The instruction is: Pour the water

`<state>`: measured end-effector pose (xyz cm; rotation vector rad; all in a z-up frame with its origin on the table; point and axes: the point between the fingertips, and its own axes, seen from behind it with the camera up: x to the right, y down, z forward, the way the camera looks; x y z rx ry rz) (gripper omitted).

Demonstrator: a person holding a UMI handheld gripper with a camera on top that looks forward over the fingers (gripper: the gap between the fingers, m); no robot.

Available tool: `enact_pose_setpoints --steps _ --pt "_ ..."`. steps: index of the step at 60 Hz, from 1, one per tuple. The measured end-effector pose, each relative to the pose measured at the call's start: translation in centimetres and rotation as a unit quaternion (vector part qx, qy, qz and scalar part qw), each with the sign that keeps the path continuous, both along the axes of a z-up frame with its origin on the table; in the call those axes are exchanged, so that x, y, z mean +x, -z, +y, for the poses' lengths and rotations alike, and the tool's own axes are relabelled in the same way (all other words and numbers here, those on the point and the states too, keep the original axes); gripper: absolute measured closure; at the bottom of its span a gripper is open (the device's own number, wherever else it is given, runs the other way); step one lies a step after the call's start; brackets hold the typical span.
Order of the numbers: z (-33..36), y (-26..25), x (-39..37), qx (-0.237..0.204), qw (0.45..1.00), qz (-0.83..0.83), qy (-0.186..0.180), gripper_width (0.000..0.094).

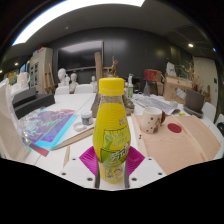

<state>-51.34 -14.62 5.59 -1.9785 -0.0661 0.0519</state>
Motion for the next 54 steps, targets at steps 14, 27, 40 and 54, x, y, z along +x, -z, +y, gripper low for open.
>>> enact_pose_setpoints --steps 14,27,40,54 --pt "1.7 -1.9 -1.0 -0.009 1.000 0.011 -0.015 0.0660" --pt "8.9 -9.7 -2.4 0.024 0.977 0.212 -0.015 0.0662" --pt "16.8 -14.4 -1.6 -0.019 0.817 0.576 0.017 0.0665" --pt "21.5 -12.1 1.0 -0.068 0.614 0.783 0.067 0.0665"
